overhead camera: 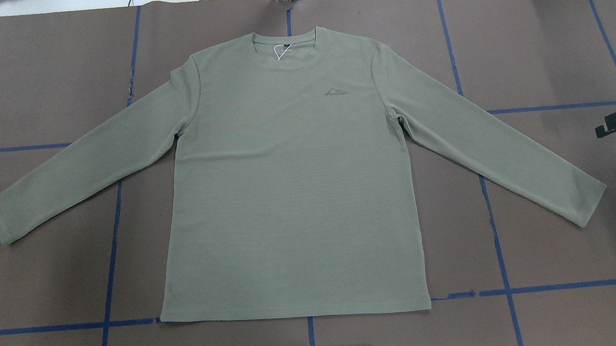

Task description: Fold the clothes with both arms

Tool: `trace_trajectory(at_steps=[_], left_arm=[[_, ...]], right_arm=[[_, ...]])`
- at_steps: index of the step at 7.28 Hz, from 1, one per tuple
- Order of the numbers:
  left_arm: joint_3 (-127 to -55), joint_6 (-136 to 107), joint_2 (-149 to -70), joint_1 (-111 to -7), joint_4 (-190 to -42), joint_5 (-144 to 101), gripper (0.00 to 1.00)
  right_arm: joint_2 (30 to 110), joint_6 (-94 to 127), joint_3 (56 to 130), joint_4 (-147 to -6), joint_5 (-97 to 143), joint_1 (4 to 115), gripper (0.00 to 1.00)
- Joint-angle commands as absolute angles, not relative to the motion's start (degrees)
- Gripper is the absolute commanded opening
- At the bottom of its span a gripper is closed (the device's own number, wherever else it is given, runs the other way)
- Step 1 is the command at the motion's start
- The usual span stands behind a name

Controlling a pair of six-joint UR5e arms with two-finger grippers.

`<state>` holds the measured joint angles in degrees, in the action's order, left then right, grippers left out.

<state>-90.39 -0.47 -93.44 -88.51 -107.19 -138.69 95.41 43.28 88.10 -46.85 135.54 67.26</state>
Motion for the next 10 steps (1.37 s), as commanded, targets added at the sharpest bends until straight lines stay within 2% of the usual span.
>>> trace_trajectory(at_steps=[1,6,10], left_arm=[[-90.44,-0.44,-93.43,-88.51,-107.23,-138.69,1.0],[-90.53,-0.44,-93.43,-88.51,-107.31,-138.78,1.0],[-90.53,-0.44,-93.43,-88.51,-107.31,-138.78,1.0]], right_arm=[[97.73,55.94,88.24,-39.82,133.51,62.59,1.0],[98.79,66.7,87.8,-39.81,133.51,59.24,0.99],[99.84,69.15,87.19,-39.82,133.68,59.15,0.89]])
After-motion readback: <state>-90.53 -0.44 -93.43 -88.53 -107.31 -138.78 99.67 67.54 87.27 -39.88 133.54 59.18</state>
